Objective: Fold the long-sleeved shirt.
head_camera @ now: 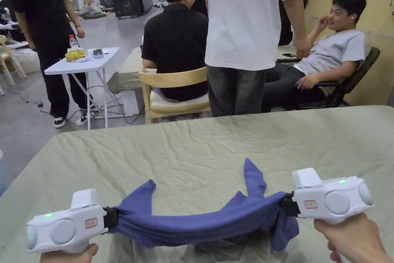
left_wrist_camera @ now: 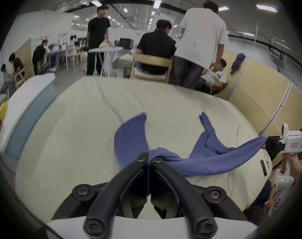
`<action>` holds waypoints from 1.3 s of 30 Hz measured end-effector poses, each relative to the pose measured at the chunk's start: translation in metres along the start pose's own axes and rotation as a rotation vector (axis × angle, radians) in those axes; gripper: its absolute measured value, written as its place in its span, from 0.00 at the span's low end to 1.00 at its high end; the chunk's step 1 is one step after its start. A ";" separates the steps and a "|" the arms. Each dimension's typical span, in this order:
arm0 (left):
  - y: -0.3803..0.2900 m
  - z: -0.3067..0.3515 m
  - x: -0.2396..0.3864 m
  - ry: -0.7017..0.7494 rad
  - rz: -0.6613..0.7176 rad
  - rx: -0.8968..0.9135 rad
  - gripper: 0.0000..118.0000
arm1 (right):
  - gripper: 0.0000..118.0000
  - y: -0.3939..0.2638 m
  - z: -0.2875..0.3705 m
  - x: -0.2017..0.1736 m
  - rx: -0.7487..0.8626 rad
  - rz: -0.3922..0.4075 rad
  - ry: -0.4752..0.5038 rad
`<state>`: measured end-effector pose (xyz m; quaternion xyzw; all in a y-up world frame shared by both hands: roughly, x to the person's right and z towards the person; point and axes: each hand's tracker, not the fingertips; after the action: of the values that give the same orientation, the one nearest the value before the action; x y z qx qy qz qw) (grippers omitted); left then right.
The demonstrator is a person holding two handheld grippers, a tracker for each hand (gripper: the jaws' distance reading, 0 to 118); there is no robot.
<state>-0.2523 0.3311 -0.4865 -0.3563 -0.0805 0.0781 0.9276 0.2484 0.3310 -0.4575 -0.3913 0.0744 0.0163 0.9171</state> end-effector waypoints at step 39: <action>-0.174 0.058 -0.036 0.116 -0.030 -0.121 0.37 | 0.49 -0.184 0.046 -0.052 -0.175 0.048 0.037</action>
<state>-0.2841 0.2341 -0.3300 -0.4142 -0.0364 0.0385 0.9086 0.2194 0.2384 -0.2868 -0.4682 0.0991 0.0374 0.8772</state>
